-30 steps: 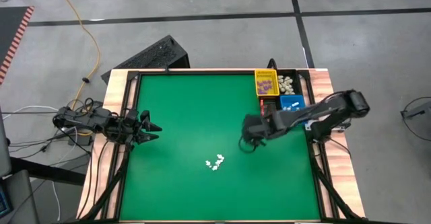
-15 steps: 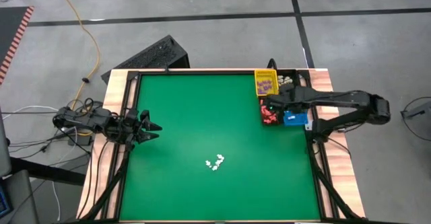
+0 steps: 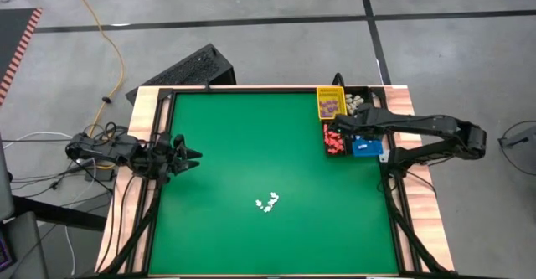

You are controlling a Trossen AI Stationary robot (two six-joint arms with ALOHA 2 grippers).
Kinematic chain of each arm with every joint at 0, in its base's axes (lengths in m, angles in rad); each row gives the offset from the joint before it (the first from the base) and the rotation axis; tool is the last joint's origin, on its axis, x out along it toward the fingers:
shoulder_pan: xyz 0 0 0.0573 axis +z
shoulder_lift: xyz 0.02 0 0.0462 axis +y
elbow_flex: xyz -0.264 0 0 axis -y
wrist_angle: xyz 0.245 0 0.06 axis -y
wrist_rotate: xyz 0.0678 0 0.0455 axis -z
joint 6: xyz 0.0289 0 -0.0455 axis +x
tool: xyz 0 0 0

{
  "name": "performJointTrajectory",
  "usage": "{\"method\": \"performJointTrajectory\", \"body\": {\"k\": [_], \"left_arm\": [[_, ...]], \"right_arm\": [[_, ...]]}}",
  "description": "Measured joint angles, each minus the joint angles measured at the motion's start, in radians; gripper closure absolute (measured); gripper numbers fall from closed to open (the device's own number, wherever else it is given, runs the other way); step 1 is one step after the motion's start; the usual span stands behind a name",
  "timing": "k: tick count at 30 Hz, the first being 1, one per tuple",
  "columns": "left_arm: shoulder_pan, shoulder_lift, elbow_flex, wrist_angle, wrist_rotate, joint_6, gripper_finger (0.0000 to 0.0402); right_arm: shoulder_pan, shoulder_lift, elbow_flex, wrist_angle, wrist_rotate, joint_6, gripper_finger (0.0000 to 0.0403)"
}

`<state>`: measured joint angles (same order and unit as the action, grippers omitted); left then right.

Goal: Sort Halloween decoration
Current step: Put the white skeleton toy into the blue basket

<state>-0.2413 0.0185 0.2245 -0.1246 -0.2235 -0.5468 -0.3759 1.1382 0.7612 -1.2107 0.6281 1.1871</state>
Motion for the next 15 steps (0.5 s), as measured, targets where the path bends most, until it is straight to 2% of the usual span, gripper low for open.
{"method": "performJointTrajectory", "body": {"k": [4,6,11,15], "left_arm": [[0.000,0.000,0.000,0.012,-0.040,0.006,0.0221],[0.000,0.000,0.000,0.022,-0.066,0.025,0.0221],[0.000,-0.014,0.010,0.053,-0.006,0.184,0.0221],[0.000,-0.018,0.041,0.002,0.075,0.264,0.0221]], "right_arm": [[0.004,0.000,0.000,0.015,0.004,-0.030,0.0288],[0.021,-0.003,0.000,0.069,0.005,-0.103,0.0273],[0.137,-0.024,0.007,0.355,-0.062,-0.391,0.0245],[0.288,-0.026,0.008,0.678,-0.218,-0.623,0.0236]]}}
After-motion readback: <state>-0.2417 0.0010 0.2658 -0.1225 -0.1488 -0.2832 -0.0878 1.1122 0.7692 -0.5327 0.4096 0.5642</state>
